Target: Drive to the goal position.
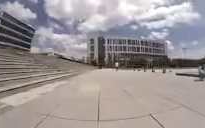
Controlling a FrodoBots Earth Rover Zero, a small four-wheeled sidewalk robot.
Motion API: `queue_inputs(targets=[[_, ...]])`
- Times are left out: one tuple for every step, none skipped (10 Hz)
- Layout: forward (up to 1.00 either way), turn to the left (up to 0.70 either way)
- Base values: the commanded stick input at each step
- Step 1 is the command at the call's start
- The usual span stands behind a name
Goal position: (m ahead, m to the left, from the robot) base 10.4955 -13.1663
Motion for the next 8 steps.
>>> queue_inputs(targets=[[0.7, 0.0], [0.7, 0.0], [0.7, 0.0], [0.7, 0.0], [0.7, 0.0], [0.7, 0.0], [0.7, 0.0], [0.7, 0.0]])
